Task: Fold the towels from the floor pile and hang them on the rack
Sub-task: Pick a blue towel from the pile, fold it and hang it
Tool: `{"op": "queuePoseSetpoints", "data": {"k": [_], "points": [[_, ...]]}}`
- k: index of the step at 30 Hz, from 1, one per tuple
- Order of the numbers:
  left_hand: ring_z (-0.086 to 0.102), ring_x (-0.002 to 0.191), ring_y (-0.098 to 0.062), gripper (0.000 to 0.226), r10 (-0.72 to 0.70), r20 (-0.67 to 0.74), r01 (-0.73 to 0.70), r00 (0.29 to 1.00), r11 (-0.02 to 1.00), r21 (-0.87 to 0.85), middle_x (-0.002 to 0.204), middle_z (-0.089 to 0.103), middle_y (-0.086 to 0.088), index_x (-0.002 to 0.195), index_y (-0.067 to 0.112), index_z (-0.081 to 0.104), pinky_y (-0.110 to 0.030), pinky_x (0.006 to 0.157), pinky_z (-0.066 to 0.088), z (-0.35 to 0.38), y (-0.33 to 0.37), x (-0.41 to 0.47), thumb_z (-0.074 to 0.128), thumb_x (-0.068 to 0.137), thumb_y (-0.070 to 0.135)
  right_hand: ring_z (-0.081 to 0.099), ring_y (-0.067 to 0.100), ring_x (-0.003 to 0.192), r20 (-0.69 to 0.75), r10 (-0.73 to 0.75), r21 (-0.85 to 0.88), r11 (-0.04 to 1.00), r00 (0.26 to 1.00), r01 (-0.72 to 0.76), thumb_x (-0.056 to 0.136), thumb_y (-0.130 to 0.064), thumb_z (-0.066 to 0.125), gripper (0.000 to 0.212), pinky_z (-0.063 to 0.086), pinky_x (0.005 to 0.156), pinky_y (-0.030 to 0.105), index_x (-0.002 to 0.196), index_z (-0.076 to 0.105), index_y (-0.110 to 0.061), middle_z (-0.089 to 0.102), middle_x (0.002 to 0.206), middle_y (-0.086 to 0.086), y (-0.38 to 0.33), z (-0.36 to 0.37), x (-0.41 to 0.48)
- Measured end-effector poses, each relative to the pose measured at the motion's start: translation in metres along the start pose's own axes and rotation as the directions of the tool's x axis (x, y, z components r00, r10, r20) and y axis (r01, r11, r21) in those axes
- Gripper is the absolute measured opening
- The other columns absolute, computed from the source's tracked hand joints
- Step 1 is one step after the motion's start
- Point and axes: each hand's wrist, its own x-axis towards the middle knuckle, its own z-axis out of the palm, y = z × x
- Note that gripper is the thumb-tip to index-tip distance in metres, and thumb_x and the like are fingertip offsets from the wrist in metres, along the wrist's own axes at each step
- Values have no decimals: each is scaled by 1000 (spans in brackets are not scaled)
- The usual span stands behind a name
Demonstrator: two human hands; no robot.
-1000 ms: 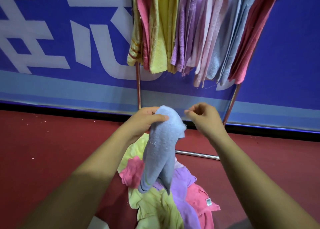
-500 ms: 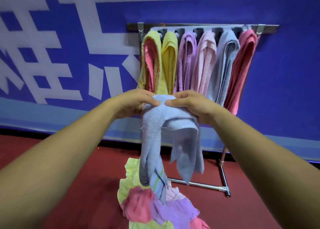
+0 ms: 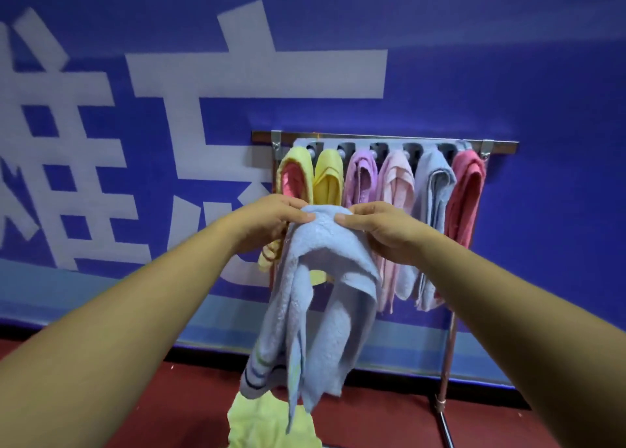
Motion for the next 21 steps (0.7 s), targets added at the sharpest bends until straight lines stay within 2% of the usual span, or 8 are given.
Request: {"op": "queuePoseSetpoints", "data": {"k": [2, 5, 8, 12, 14, 16, 18, 21], "points": [[61, 83, -20, 13, 24, -43, -24, 999, 1000, 10, 87, 68, -11, 96, 1, 69, -24, 73, 48, -12, 13, 17, 61, 94, 11, 61, 34, 95, -85, -52, -4, 999, 995, 51, 87, -15, 75, 45, 46, 88, 44, 114, 60, 18, 66, 106, 27, -15, -5, 18], [53, 84, -22, 9, 100, -134, -84, 986, 989, 121, 87, 60, -9, 93, 3, 67, -27, 75, 41, -28, 30, 47, 59, 93, 7, 60, 29, 87, -154, -125, -74, 991, 980, 115, 81, -20, 79, 28, 44, 80, 40, 95, 69, 2, 66, 93, 20, -39, -14, 46], [54, 74, -14, 16, 161, -231, -103, 960, 965, 243, 87, 64, -2, 97, 9, 71, -26, 69, 41, -43, 42, 75, 63, 84, 13, 54, 23, 74, -222, -187, -269, 955, 957, 124, 72, -33, 81, 35, 39, 69, 37, 87, 71, -3, 59, 79, 10, -60, -23, 76], [57, 77, -17, 20, 252, -332, -92, 909, 898, 431, 94, 70, -8, 97, 19, 68, -34, 73, 44, -63, 46, 114, 65, 79, 25, 47, 21, 60, -275, -282, -495, 861, 919, 116, 81, -30, 80, 33, 39, 57, 35, 81, 68, 1, 52, 71, 11, -75, -38, 114], [58, 80, -17, 21, 292, -322, -44, 901, 798, 601, 96, 68, -6, 96, 23, 63, -35, 76, 47, -71, 51, 138, 65, 77, 34, 52, 17, 63, -280, -370, -602, 786, 886, 138, 82, -28, 81, 32, 42, 59, 28, 86, 69, 1, 58, 75, 7, -82, -43, 133], [61, 92, -22, 27, 307, -319, 16, 897, 697, 717, 99, 66, -1, 90, 28, 58, -42, 90, 49, -77, 57, 159, 61, 68, 44, 57, 15, 77, -282, -453, -694, 705, 846, 146, 81, -28, 83, 30, 43, 63, 27, 96, 69, -7, 63, 89, 3, -86, -48, 155], [61, 101, -25, 25, 312, -320, 36, 895, 662, 748, 105, 66, -1, 96, 24, 60, -45, 97, 47, -81, 56, 181, 65, 79, 41, 57, 17, 90, -284, -490, -760, 639, 824, 118, 80, -30, 83, 30, 39, 71, 26, 98, 64, -14, 61, 100, 2, -86, -56, 177], [60, 104, -25, 22, 382, -345, 12, 857, 656, 755, 112, 66, -5, 104, 18, 62, -38, 90, 48, -81, 43, 215, 66, 89, 34, 56, 20, 96, -329, -469, -790, 612, 820, 33, 82, -27, 81, 31, 39, 73, 30, 99, 61, -10, 60, 102, 7, -76, -70, 203]]}}
